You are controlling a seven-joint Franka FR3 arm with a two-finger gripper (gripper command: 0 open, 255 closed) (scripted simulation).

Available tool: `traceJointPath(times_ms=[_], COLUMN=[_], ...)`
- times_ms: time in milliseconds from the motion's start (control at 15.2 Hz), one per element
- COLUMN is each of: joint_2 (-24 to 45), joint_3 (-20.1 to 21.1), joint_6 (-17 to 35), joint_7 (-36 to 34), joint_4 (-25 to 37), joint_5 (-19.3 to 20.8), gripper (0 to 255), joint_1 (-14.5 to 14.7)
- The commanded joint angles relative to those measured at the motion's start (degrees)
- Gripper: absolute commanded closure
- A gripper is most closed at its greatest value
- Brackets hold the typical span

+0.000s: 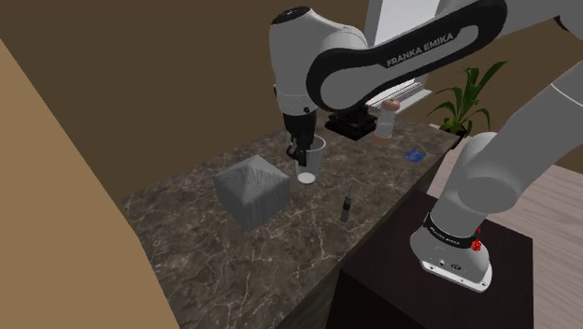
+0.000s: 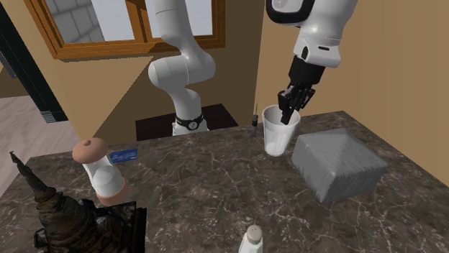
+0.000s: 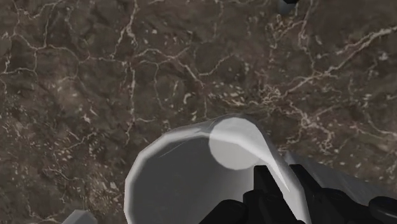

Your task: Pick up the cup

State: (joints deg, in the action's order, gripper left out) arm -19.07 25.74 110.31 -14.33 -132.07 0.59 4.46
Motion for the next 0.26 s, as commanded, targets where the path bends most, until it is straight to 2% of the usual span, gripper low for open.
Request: traceJointPath(times_ms=[0,198], joint_2=[-0.4,-0.6], joint_3=[-0.2,-0.3], joint_6=[-1.6,-2.5], joint_7=[0.3,0.4], joint_4=[1.3,2.0], joint_5=[-0.1,-0.1], gripper=[255,255], joint_1=[0.0,0.0])
